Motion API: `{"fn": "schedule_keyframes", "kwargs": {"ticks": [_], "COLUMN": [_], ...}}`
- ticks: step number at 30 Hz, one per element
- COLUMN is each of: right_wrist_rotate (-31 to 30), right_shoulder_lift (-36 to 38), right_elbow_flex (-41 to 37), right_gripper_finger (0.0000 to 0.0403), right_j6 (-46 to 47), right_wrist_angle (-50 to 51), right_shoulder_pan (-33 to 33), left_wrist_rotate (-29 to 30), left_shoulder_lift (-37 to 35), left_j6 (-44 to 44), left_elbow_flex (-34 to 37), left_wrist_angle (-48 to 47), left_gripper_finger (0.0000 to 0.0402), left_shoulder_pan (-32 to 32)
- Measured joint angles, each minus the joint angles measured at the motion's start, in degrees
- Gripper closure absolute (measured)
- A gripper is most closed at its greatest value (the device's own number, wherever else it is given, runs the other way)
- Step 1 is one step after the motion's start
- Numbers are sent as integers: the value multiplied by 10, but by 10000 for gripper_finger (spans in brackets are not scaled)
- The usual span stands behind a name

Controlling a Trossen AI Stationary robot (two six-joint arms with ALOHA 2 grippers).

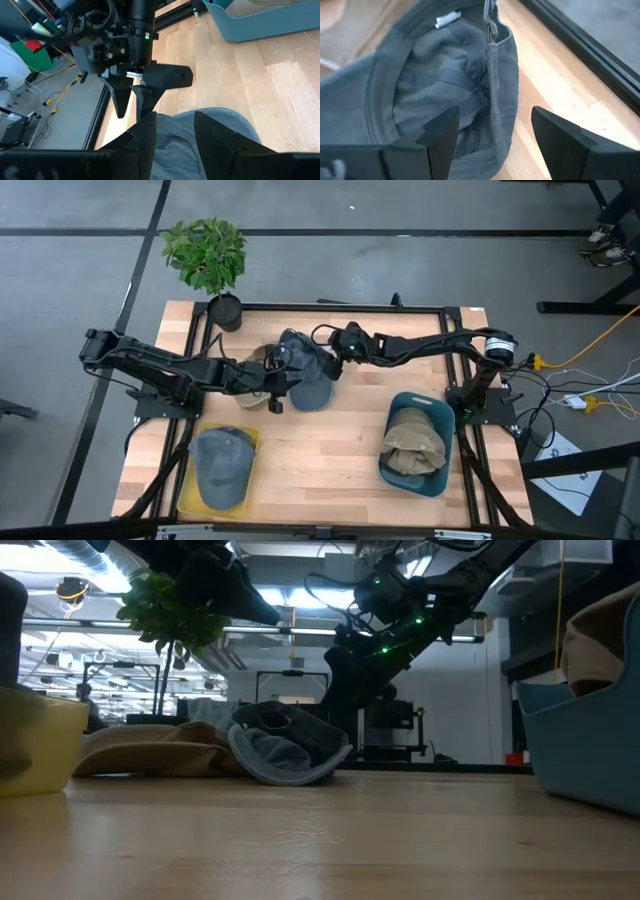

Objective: Pick & Place hat
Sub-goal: Put the blue cap into the yellow bin

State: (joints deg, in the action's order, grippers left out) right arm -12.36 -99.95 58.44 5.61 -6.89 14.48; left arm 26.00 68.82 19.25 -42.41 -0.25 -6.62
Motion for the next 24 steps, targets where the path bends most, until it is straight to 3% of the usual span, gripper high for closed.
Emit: {"fn": "schedule_keyframes", "kwargs": {"ticks": [10,14,19,24], "right_wrist_rotate": [-34,-11,-5,-21], "right_shoulder_lift": [-97,-136,-159,-159], "right_elbow_flex": [196,268,305,305], "right_gripper_finger": [155,166,203,273], "right_j6": [-36,-41,-46,-46], "right_wrist_angle": [238,301,325,325], "right_shoulder_pan": [2,10,12,11], "left_wrist_rotate": [0,0,0,-1], "left_shoulder_lift": [0,0,0,0], "left_j6": [0,0,0,0], "left_elbow_flex": [0,0,0,0], "left_wrist_angle": [0,1,1,1], "left_gripper_finger": [274,274,274,274], "left_shoulder_pan": [0,0,0,0]}}
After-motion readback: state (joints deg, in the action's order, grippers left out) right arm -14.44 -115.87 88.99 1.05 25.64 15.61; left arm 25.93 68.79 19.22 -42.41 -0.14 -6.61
